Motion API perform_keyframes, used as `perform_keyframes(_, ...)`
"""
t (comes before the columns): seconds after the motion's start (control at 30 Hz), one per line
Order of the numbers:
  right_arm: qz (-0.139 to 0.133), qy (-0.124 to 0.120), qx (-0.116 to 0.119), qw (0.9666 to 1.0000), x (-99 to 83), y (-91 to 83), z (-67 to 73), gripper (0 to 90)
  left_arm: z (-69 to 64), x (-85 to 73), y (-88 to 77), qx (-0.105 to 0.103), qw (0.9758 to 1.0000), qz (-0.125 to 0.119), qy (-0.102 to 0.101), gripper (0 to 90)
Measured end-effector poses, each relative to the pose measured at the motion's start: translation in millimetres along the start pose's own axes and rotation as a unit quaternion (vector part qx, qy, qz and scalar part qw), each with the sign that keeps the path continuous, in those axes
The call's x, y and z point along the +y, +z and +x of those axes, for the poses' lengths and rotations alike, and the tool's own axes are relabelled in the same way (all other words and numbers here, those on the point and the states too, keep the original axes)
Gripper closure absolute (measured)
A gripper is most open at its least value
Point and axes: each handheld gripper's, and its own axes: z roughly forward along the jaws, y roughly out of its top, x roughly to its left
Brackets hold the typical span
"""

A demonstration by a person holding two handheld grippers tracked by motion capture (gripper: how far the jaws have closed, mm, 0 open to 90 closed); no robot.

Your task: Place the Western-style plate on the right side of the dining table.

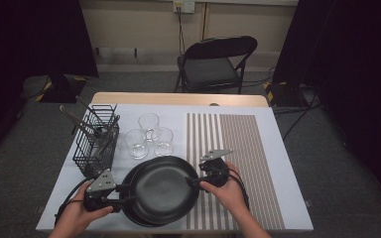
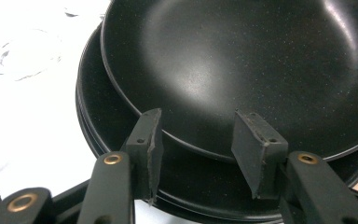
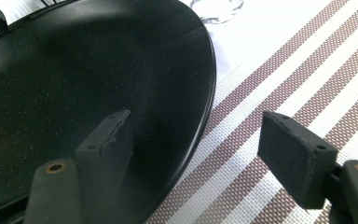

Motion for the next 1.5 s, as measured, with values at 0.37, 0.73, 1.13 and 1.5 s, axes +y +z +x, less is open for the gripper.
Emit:
perform_keyframes(0.37, 0.001, 0.004, 0.002, 1.0000, 0.0, -0.3, -0.5, 25.5, 0.5, 3.9, 0.4, -0.001, 0.9999, 0.012, -0.004, 53.5)
perform_keyframes(0.73, 0.006, 0.003, 0.005, 1.0000, 0.9, -0.7, -1.0, 26.0, 1.9, 5.7, 1.4, 0.000, 0.9999, 0.015, -0.004, 53.6)
perform_keyframes(1.13, 0.007, 0.002, 0.004, 1.0000, 0.8, -1.7, -1.0, 26.2, -0.9, 2.1, -0.9, -0.005, 0.9999, 0.009, -0.009, 54.6)
perform_keyframes(1.5, 0.008, 0.002, 0.007, 0.9999, 0.4, -2.4, -0.9, 26.1, -2.5, 4.1, -2.2, -0.005, 0.9999, 0.016, -0.003, 55.6)
